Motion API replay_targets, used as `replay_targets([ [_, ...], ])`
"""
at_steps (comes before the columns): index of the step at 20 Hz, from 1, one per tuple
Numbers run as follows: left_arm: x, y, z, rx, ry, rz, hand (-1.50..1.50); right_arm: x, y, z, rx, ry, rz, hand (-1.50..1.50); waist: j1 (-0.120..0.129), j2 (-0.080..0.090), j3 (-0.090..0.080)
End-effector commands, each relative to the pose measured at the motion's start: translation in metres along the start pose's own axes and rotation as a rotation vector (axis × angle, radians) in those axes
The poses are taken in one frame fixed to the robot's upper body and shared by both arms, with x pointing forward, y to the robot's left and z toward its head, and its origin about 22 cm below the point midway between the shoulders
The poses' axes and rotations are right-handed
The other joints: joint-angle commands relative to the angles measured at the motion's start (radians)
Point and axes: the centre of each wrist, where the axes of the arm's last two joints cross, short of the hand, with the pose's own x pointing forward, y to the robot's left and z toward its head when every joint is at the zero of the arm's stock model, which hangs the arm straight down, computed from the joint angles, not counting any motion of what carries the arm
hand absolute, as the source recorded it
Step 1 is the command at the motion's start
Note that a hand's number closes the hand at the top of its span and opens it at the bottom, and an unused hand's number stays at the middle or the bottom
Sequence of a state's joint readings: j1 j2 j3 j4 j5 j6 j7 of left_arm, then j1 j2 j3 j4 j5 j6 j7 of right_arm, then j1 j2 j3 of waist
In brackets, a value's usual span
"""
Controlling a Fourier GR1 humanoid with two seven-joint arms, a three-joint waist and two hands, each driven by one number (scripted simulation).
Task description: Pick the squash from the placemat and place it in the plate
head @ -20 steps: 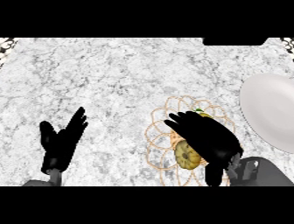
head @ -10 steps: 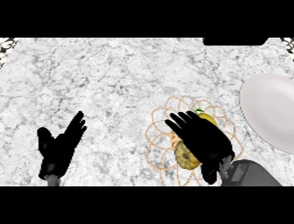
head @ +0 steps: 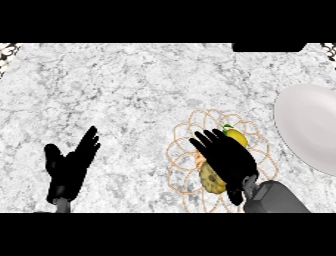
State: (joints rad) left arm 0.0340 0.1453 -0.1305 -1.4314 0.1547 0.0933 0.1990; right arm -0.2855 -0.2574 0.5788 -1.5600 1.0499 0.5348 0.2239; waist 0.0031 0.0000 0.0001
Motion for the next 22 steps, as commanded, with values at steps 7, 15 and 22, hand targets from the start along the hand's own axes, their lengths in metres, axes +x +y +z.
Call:
replay_targets([
  [7, -0.01, -0.01, -0.006, -0.019, 0.011, 0.009, 0.0, 0.003, 0.02, -0.013, 0.047, -0.076, 0.16, 1.5, -0.001, 0.0, 0.0],
  [15, 0.007, 0.011, 0.004, 0.006, -0.003, 0.0, 0.0, -0.003, 0.064, 0.018, -0.052, 0.006, 0.0, 1.5, -0.019, -0.004, 0.0],
  [22, -0.006, 0.014, 0.005, 0.069, 0.024, 0.019, 0.0, 0.029, 0.089, 0.087, -0.379, 0.126, -0.372, 1.5, -0.068, -0.012, 0.001],
])
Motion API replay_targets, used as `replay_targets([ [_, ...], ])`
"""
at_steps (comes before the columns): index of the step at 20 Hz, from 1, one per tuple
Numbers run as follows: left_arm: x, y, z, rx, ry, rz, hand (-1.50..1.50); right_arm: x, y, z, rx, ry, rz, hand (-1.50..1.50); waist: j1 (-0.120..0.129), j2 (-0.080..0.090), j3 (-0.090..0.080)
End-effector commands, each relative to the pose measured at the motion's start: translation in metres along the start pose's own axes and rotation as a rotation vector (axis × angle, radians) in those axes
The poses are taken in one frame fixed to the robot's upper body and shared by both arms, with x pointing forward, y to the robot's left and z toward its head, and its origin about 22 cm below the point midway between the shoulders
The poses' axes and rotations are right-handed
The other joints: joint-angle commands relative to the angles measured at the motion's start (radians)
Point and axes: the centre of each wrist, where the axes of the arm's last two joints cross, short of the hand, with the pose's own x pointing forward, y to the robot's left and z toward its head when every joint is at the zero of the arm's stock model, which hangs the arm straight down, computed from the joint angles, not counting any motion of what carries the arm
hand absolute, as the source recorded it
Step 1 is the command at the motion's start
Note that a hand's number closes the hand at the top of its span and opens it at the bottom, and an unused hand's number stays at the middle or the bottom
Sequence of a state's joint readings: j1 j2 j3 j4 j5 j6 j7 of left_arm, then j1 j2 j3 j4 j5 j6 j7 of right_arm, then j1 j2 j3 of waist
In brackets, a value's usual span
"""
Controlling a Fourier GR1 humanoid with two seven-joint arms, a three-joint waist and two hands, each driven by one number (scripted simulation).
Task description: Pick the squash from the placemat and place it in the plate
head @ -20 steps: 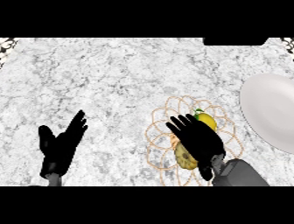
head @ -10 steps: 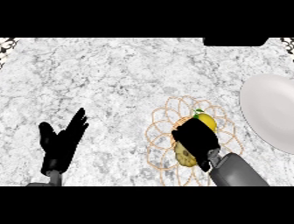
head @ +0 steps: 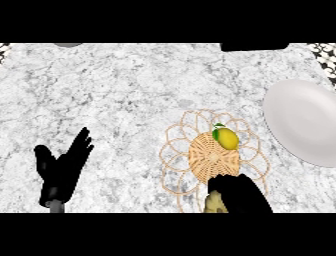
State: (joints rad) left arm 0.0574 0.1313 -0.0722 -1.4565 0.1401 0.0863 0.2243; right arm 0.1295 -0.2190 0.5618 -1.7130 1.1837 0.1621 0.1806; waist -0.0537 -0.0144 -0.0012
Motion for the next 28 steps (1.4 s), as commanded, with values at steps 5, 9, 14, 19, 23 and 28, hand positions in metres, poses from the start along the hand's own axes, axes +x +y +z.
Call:
replay_targets([
  [5, -0.009, 0.0, 0.003, -0.003, -0.001, 0.009, 0.0, 0.024, -0.029, 0.063, -0.536, -0.031, -0.262, 1.5, 0.004, 0.002, 0.002],
  [9, -0.002, -0.014, -0.002, -0.04, -0.009, -0.011, 0.0, 0.024, -0.033, 0.089, -0.659, 0.047, -0.374, 1.5, 0.021, 0.009, 0.002],
  [14, 0.016, 0.001, -0.007, -0.033, -0.01, -0.027, 0.0, 0.001, -0.038, 0.108, -0.792, 0.167, -0.528, 1.5, 0.033, 0.011, 0.003],
  [19, -0.006, -0.009, -0.011, -0.042, -0.036, -0.017, 0.0, -0.047, -0.044, 0.094, -0.885, 0.224, -0.638, 1.5, 0.047, 0.015, 0.003],
  [23, 0.009, -0.009, -0.014, -0.053, -0.029, -0.027, 0.0, -0.099, -0.051, 0.087, -0.982, 0.245, -0.665, 1.5, 0.05, 0.015, 0.003],
  [28, 0.002, -0.011, -0.009, -0.059, -0.025, -0.032, 0.0, -0.169, -0.049, 0.056, -1.069, 0.308, -0.585, 1.5, 0.066, 0.018, 0.003],
])
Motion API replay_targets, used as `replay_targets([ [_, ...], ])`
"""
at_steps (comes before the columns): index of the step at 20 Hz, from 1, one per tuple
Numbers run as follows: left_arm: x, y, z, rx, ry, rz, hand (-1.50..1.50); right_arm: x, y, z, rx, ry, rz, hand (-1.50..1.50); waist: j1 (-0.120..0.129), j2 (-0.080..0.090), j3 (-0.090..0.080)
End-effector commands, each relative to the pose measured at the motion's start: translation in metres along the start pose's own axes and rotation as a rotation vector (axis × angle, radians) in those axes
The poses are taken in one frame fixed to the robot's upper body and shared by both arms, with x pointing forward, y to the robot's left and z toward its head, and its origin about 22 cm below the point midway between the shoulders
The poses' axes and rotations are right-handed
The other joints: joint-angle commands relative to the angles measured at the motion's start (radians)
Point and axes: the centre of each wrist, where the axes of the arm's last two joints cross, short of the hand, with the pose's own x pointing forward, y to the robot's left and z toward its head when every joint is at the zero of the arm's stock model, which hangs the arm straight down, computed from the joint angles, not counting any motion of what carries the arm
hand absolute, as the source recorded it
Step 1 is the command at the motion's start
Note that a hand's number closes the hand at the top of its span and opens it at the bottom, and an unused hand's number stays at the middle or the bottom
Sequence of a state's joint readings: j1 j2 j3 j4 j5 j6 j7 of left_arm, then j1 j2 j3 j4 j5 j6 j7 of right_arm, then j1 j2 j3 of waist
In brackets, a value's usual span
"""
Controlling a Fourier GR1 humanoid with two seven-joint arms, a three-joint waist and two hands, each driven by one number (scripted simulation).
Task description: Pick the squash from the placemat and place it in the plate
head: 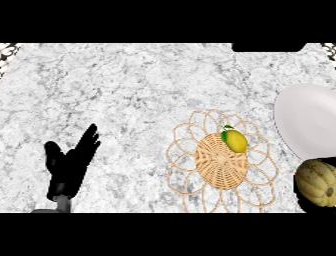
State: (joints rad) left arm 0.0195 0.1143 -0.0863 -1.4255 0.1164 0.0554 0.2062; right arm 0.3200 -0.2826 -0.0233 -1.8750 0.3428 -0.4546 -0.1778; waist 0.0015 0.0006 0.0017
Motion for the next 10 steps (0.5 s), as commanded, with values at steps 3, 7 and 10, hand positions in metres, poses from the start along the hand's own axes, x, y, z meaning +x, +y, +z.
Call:
replay_targets([
  [3, 0.003, 0.004, -0.002, 0.003, 0.008, -0.003, 0.0, -0.054, -0.009, -0.071, -0.141, 0.041, 0.019, 1.5, 0.011, 0.002, 0.0],
  [7, 0.005, 0.001, 0.004, -0.012, -0.014, -0.009, 0.0, -0.077, -0.008, -0.113, -0.166, 0.036, 0.015, 1.5, 0.017, 0.002, 0.0],
  [10, 0.003, -0.009, -0.001, -0.008, 0.003, -0.006, 0.0, -0.102, -0.019, -0.139, -0.166, 0.047, 0.014, 1.5, 0.022, 0.004, 0.0],
])
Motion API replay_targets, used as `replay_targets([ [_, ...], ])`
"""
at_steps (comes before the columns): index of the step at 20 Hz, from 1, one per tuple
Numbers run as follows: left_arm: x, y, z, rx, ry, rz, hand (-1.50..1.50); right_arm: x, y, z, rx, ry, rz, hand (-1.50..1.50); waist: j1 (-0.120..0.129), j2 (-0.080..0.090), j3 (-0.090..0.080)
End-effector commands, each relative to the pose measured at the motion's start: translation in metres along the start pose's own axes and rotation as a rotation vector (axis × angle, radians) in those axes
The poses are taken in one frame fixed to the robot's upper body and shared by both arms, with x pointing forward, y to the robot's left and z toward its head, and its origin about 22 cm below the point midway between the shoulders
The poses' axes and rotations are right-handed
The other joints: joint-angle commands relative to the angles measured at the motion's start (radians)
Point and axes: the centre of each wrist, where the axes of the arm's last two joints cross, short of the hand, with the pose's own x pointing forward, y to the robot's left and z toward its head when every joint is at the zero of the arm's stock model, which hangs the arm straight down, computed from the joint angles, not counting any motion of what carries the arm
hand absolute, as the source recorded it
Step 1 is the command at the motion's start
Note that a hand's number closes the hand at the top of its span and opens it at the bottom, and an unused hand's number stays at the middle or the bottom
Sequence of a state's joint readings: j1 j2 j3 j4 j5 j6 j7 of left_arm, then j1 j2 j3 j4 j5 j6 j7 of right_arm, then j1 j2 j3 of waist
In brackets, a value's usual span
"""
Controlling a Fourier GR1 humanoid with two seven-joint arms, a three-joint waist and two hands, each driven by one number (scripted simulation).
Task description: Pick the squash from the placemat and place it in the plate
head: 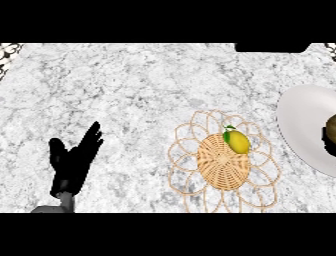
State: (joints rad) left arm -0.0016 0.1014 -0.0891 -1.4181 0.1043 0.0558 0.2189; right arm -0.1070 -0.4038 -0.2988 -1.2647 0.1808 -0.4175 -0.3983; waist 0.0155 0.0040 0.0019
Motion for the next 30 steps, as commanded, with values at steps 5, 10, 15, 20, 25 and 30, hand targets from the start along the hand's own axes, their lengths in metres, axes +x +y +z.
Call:
replay_targets([
  [5, -0.014, 0.002, -0.002, -0.005, 0.01, -0.005, 0.0, -0.027, 0.01, -0.075, -0.021, -0.009, -0.01, 1.5, 0.008, 0.003, 0.0],
  [10, -0.002, -0.013, -0.014, -0.04, -0.016, -0.017, 0.0, -0.048, -0.003, -0.072, 0.166, 0.178, 0.245, -1.5, 0.037, 0.021, 0.0],
  [15, 0.01, -0.007, -0.003, -0.031, -0.024, -0.012, 0.0, -0.062, 0.0, -0.065, 0.339, 0.216, 0.186, -1.5, 0.047, 0.016, 0.004],
  [20, 0.0, -0.009, -0.007, -0.038, -0.018, -0.012, 0.0, -0.058, 0.021, -0.063, 0.324, 0.136, -0.035, -1.5, 0.04, 0.018, 0.005],
  [25, 0.004, -0.012, -0.006, -0.037, -0.007, -0.005, 0.0, -0.062, 0.001, -0.07, 0.163, 0.092, -0.265, -1.5, 0.024, 0.014, 0.005],
  [30, -0.014, -0.002, 0.004, -0.004, -0.013, -0.008, 0.0, -0.077, -0.039, -0.068, 0.106, 0.171, -0.346, -1.5, 0.03, 0.015, 0.005],
])
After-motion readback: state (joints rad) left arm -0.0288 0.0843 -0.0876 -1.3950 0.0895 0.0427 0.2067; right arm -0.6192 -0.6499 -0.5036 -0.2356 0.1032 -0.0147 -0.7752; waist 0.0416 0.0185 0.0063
